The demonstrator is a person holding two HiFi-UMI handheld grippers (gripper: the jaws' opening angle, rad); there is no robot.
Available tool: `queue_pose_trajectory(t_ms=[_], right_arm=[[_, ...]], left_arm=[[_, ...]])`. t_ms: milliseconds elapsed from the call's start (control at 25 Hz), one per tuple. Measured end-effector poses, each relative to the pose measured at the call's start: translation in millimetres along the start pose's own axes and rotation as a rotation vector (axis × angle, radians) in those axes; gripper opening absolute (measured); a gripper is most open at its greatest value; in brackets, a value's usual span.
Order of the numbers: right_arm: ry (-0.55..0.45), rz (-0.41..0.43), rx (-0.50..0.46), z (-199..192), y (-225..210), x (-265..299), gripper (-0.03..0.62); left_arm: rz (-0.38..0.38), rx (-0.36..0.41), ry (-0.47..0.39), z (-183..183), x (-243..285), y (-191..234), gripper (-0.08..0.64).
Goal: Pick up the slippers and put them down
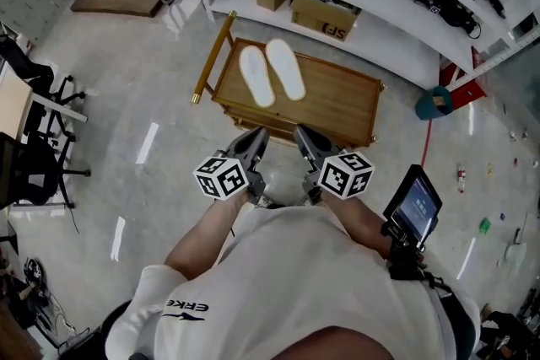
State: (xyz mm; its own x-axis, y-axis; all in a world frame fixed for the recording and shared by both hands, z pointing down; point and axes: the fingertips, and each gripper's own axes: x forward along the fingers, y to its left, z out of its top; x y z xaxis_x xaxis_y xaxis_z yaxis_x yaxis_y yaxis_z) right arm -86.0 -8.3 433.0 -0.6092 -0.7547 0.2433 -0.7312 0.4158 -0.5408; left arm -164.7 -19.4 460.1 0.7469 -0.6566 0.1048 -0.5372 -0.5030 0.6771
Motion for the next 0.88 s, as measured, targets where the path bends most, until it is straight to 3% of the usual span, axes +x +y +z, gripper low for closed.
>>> queue_pose_trajectory(t_ms=[400,880], right_arm=[[-0.084,0.035,0.002,29,7,-55,0.006],[-0.087,0.043,0.004,28,-1,-75,0.006]], left_arm=[[-0.035,0.043,-0.067,4,1,-59,0.003],[-0.023,0.048,-0.084,-8,3,-73,0.004]])
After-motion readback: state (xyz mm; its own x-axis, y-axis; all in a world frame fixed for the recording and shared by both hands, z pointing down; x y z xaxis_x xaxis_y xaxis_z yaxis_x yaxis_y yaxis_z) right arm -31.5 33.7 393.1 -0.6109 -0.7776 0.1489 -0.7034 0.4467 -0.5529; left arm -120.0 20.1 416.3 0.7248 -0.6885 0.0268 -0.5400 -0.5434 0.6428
